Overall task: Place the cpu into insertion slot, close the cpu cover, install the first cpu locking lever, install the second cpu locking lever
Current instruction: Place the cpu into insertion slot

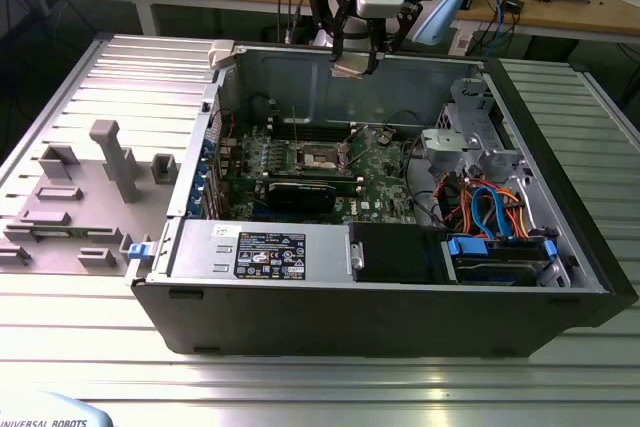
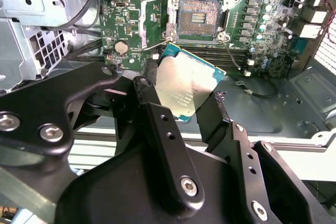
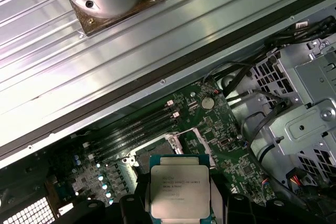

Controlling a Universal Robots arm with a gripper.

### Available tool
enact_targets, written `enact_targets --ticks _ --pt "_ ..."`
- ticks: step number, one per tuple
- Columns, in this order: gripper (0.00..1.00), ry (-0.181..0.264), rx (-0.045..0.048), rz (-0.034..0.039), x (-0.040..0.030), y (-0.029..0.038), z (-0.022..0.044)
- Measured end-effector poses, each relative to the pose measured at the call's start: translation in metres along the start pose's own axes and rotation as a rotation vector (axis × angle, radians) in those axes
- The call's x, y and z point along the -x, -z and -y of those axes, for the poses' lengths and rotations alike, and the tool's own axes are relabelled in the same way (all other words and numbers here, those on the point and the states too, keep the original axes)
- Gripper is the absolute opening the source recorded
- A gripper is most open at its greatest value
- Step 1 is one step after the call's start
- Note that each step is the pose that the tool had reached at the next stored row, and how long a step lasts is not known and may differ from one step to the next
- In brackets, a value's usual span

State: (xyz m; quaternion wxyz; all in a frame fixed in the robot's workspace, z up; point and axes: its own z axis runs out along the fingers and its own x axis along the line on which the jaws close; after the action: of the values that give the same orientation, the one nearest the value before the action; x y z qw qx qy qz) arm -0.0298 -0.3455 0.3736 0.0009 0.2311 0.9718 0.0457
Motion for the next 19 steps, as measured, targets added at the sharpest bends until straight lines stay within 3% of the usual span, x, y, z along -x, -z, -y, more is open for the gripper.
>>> enact_targets --ticks 19 --pt "0.54 -0.011 0.0002 0.0010 0.0000 0.0000 0.0000"
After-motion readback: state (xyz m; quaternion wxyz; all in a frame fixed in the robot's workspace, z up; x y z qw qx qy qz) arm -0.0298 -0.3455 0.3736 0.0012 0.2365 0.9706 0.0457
